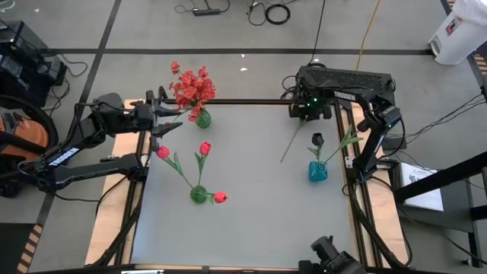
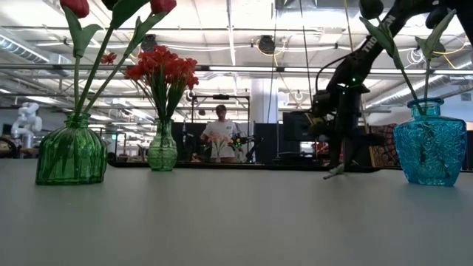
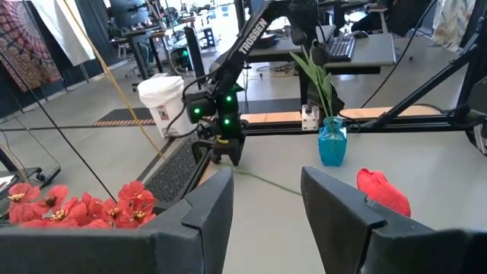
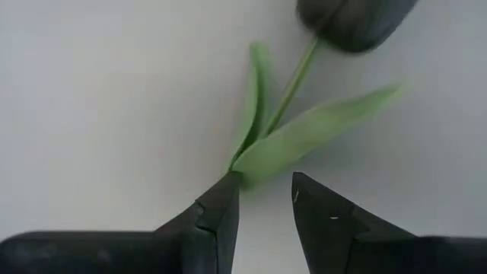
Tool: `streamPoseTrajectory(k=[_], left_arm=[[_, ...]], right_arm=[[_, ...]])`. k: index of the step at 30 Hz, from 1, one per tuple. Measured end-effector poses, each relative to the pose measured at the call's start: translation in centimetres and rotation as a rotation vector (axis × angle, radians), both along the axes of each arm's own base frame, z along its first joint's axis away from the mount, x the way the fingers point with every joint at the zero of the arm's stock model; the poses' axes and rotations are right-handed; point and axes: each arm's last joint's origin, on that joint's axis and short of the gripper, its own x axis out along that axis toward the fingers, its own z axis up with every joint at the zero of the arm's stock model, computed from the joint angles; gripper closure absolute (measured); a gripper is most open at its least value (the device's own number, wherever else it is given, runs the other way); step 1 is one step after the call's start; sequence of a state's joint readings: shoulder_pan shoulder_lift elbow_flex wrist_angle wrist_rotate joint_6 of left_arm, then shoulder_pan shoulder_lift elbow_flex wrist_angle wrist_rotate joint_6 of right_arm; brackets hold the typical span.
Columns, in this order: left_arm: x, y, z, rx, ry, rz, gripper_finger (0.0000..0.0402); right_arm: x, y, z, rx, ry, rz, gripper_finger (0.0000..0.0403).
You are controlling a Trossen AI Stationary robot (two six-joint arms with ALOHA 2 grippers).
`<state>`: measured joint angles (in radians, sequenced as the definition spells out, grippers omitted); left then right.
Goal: Sort flowers into vase by color
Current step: Put the black flower into the blue vase
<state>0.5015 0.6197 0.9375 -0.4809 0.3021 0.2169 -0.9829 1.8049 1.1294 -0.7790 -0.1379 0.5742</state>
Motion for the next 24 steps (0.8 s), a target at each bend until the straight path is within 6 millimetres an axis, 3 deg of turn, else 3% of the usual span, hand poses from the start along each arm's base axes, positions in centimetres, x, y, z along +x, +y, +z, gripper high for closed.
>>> streamPoseTrajectory(k=[9,24], left_arm=[[0.0,0.0,0.0,0.0,0.0,0.0,0.0238],[0.0,0.0,0.0,0.0,0.0,0.0,0.0238]], right_arm=[[1.2,0.5,0.1,-0.008,-0.036,-0.012,0.0289],[1.7,0.6,0.1,-0.041,-0.006,-0.068,0.0289]])
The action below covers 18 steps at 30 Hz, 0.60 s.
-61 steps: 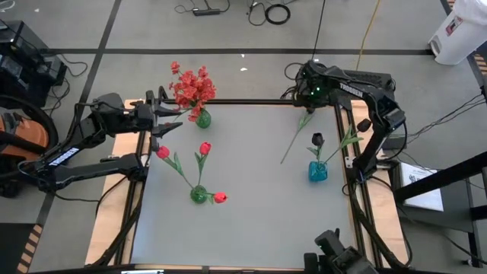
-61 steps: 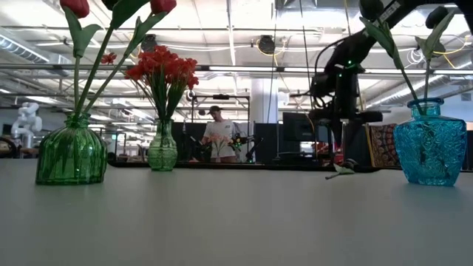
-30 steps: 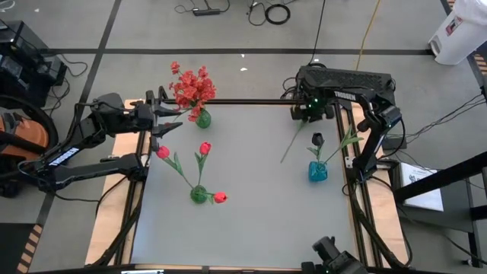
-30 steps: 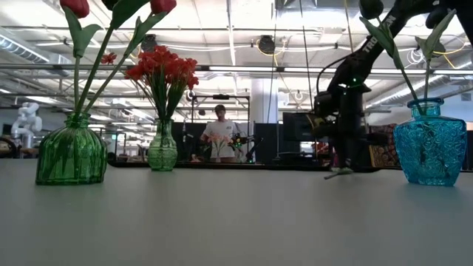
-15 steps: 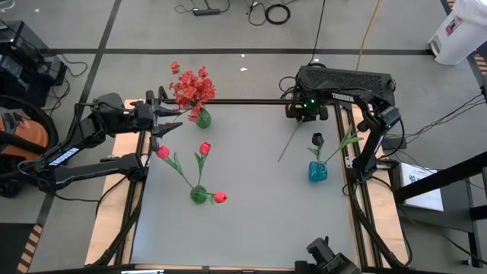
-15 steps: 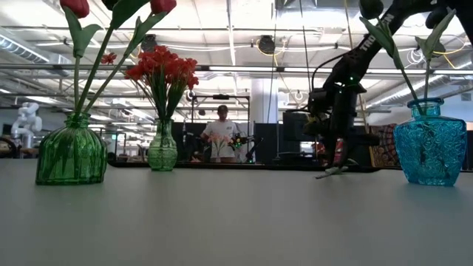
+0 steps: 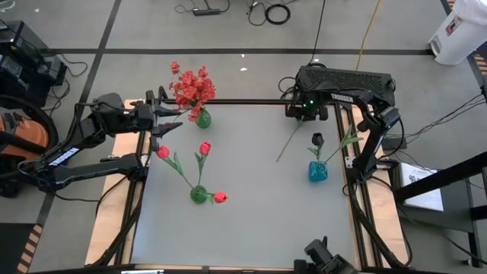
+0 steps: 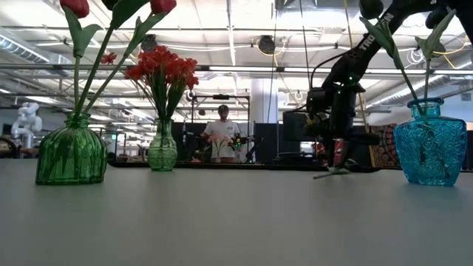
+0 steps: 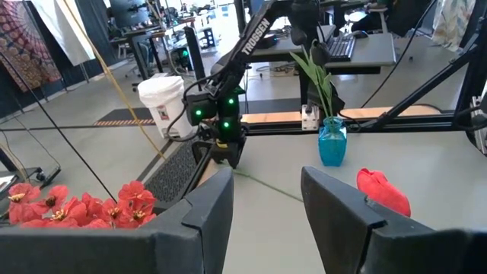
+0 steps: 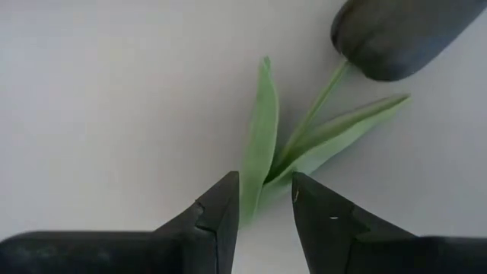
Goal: Sort flowers into vase by color
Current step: Put the black flower into the blue vase
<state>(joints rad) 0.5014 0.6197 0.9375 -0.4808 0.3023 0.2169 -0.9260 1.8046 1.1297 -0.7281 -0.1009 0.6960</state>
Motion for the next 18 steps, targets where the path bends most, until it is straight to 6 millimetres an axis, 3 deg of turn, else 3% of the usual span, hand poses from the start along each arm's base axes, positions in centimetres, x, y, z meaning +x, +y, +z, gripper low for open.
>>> streamPoseTrajectory(k=[9,18], left_arm=[[0.0,0.0,0.0,0.0,0.0,0.0,0.0238],[0.0,0.0,0.0,0.0,0.0,0.0,0.0238]], right_arm=[[-0.5,1.1,-1.5,0.037,0.023,-0.025,0.0289],[-0.5,1.1,-1.8,0.024,0.015,0.009,0.0289]])
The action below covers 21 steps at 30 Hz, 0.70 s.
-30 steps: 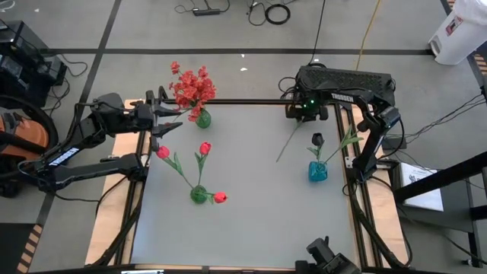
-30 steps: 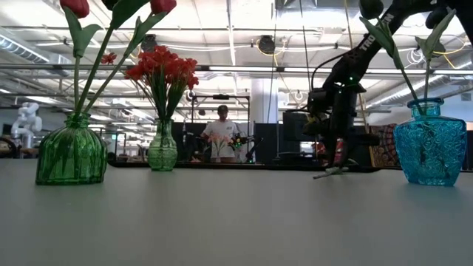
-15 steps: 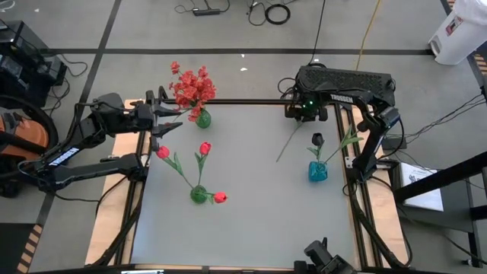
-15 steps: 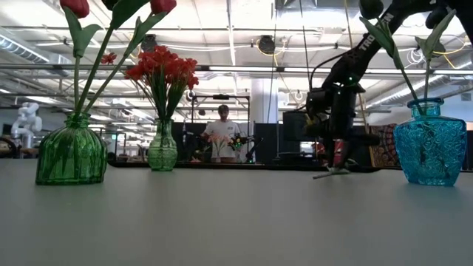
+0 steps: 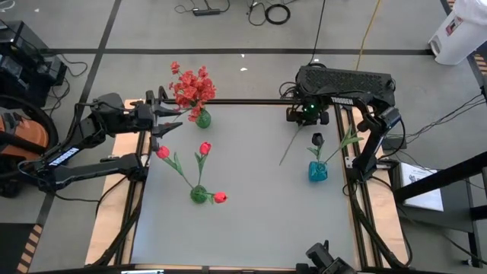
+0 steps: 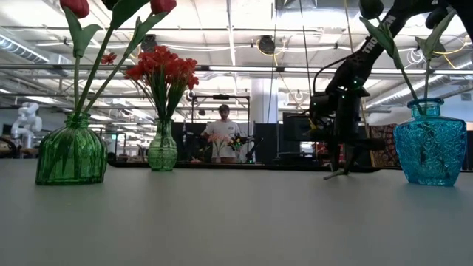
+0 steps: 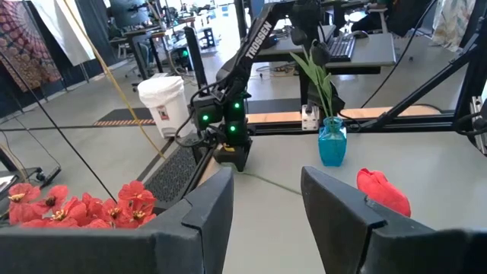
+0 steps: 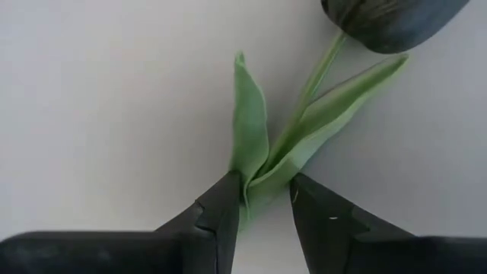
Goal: Sort flowers into vase by color
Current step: Put the black flower into the blue vase
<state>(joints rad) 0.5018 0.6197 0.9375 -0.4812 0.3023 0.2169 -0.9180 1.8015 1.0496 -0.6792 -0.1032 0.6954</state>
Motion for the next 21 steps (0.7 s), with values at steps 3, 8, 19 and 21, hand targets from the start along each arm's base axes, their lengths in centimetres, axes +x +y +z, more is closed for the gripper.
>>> streamPoseTrajectory(k=[3,8,19,21], left_arm=[[0.0,0.0,0.0,0.0,0.0,0.0,0.0238],[0.0,0.0,0.0,0.0,0.0,0.0,0.0238],[0.0,0.0,0.0,0.0,0.0,0.0,0.0238],[0.0,0.0,0.0,0.0,0.0,0.0,0.0238]], right_arm=[[0.0,0.0,0.0,-0.001,0.001,0.009,0.0298],[0.0,0.0,0.0,-0.002,-0.001,0.026,0.036],[-1.0,-1.3,2.5,-0.079,-0.075,0.094,0.04],[-1.0,-1.2,4.2,-0.129,-0.11,0.106,0.0401]])
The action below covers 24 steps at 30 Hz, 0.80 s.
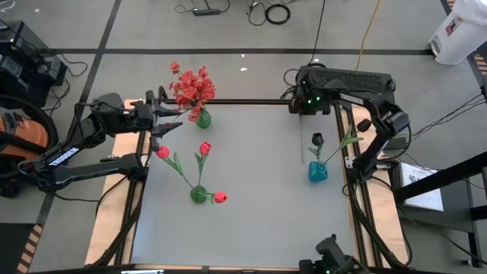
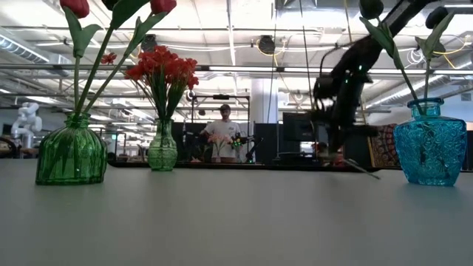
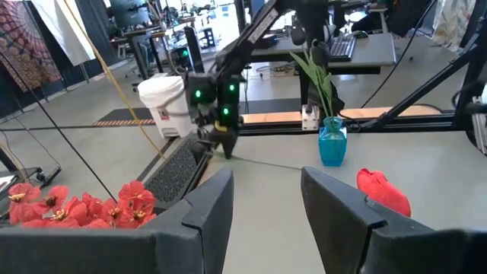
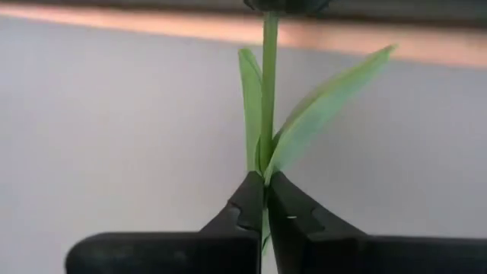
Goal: Sort flowers into vase by color
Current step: Put the black flower into the blue vase
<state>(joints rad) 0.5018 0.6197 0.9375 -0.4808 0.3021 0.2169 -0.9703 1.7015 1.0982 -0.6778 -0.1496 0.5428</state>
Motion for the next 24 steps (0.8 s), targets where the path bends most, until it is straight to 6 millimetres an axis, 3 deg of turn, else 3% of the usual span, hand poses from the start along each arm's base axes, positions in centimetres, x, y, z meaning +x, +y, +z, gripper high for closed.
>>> streamPoseTrajectory(k=[6,14,24], left_arm=[[0.0,0.0,0.0,0.0,0.0,0.0,0.0238],[0.0,0.0,0.0,0.0,0.0,0.0,0.0238],[0.0,0.0,0.0,0.0,0.0,0.0,0.0238]], right_arm=[[-1.1,1.2,5.5,-0.164,-0.106,-0.002,0.0402],[-3.7,4.9,12.8,-0.461,-0.207,0.019,0.0402],[-7.1,10.3,18.7,-0.791,-0.282,0.079,0.0403]])
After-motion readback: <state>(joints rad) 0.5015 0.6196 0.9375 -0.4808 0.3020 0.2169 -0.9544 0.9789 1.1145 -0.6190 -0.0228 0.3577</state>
